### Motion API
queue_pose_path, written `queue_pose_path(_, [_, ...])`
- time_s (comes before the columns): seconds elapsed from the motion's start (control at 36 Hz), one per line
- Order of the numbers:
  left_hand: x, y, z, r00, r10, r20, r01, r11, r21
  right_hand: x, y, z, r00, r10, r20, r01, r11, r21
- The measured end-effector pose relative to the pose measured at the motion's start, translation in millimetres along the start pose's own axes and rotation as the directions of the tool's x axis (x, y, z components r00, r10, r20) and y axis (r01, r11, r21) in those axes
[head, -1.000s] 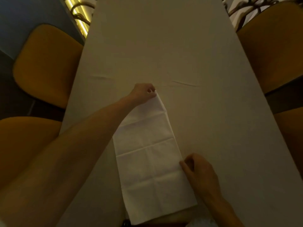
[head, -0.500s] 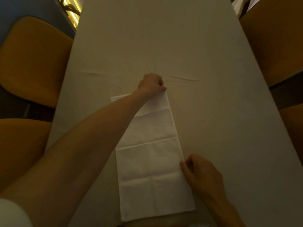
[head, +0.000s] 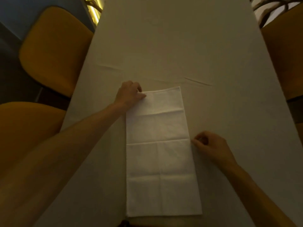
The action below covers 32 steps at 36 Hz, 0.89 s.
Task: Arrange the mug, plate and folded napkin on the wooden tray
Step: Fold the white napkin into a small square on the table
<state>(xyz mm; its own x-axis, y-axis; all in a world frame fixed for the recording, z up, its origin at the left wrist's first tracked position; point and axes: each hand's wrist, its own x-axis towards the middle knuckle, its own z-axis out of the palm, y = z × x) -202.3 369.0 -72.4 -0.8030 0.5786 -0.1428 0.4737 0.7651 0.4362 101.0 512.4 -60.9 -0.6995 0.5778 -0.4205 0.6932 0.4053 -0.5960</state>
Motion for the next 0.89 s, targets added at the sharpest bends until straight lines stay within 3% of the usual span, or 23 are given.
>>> queue_pose_path(0.28, [-14.6,-42.8,-14.3,0.985,-0.173,0.01,0.172,0.968,-0.18,87.7,-45.8,-14.2,0.998,-0.021,-0.067,0.02,1.0,-0.011])
queue_pose_path(0.44, [1.4,-30.7,-22.6,0.98,-0.163,0.116,0.172,0.983,-0.068,130.7,-66.8,-18.2,0.996,0.015,-0.093,-0.008,0.996,0.085])
queue_pose_path(0.89, [7.5,-26.1,-13.5,0.973,-0.182,0.14,0.19,0.981,-0.048,164.6,-83.5,-9.3,0.996,-0.023,-0.089,0.025,1.0,0.017])
